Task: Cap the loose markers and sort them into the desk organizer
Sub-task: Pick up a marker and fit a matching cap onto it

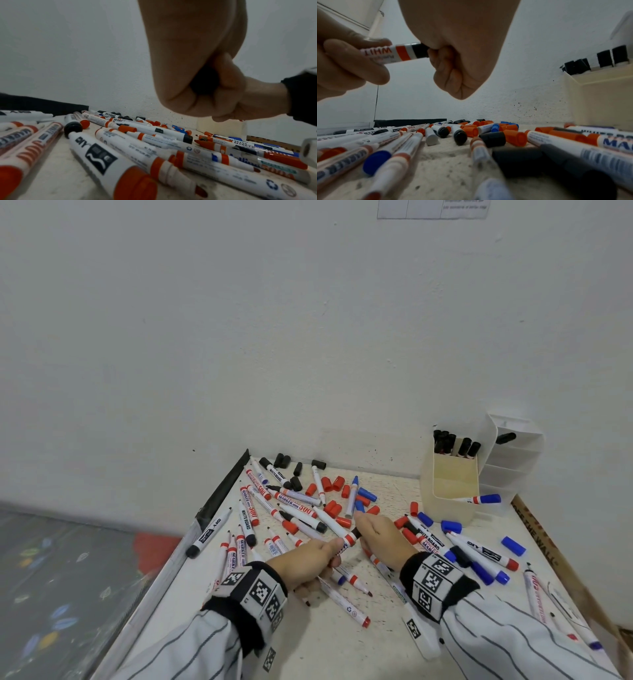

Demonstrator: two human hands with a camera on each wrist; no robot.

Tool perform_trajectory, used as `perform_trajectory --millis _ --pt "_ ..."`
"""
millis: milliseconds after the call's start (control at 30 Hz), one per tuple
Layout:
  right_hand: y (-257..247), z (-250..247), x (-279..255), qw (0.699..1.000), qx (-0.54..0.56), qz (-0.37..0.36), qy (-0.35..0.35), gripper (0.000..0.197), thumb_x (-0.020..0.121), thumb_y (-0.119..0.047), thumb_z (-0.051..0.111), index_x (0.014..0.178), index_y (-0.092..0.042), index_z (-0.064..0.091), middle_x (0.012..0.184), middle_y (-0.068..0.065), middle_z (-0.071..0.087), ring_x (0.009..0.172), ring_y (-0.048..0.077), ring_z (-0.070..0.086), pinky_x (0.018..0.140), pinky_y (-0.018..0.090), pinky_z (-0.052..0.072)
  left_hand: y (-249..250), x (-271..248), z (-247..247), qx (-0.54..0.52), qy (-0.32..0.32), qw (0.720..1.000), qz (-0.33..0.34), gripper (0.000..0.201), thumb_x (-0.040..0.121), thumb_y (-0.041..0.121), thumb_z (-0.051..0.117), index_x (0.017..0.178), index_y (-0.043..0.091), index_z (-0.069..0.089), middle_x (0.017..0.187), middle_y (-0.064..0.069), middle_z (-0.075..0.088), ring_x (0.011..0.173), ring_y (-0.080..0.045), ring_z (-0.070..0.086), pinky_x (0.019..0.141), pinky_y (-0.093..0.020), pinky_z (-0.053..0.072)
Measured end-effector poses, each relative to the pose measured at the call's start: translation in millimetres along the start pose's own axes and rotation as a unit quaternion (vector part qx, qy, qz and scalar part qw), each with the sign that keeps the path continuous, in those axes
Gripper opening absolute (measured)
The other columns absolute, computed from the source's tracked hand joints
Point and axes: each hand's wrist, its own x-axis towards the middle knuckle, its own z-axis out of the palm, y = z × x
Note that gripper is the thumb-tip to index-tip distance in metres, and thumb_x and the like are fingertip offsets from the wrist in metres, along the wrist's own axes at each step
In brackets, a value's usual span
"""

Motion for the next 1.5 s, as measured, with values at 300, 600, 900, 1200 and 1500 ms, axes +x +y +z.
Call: perform_trajectory --millis 300,600,900,1200,1500 --pt "-6 -18 21 0.996 -0.071 -0.044 -0.014 0.037 0.098 -0.032 0.039 0.065 -0.016 0.043 0.06 -0.004 0.039 0.053 0.008 0.035 0.053 0.018 0.029 0 13 -2 -0.02 0.057 0.996 0.063 0.043 0.099 0.046 0.028 0.092 0.016 0.059 0.072 0.003 0.056 0.059 -0.009 0.052 0.06 -0.022 0.045" --pt "-3 -79 34 0.978 -0.018 -0.058 0.2 0.017 0.093 -0.023 0.054 0.099 -0.008 0.06 0.086 0.004 0.062 0.067 0.017 0.059 0.053 0.01 0.045 -8 47 -37 0.172 0.246 0.954 -0.015 0.024 0.095 0.014 0.042 0.11 0.014 0.061 0.117 -0.005 0.059 0.109 -0.018 0.054 0.091 -0.027 0.041" --pt "17 -161 38 0.92 -0.064 -0.056 0.382 0.024 0.093 -0.01 0.052 0.114 -0.001 0.058 0.103 0.012 0.063 0.093 0.019 0.06 0.089 0.033 0.048 -2 81 -29 0.379 0.192 0.9 -0.092 0.028 0.094 0.026 0.043 0.118 0.021 0.057 0.123 0.0 0.059 0.113 -0.019 0.054 0.102 -0.037 0.041" --pt "27 -215 55 0.886 -0.131 -0.039 0.442 0.026 0.094 -0.005 0.045 0.117 0.002 0.056 0.11 0.02 0.061 0.103 0.03 0.058 0.089 0.029 0.042 3 89 -32 0.399 0.174 0.893 -0.115 0.035 0.093 0.036 0.04 0.124 0.032 0.055 0.124 0.002 0.057 0.114 -0.019 0.052 0.103 -0.042 0.038" --pt "33 -214 76 0.897 -0.128 -0.09 0.413 0.022 0.093 0.003 0.042 0.108 0.004 0.058 0.104 0.023 0.058 0.092 0.033 0.061 0.083 0.028 0.048 5 82 -37 0.297 0.264 0.913 -0.097 0.025 0.09 0.032 0.05 0.107 0.014 0.053 0.105 -0.004 0.058 0.092 -0.017 0.055 0.083 -0.028 0.047"
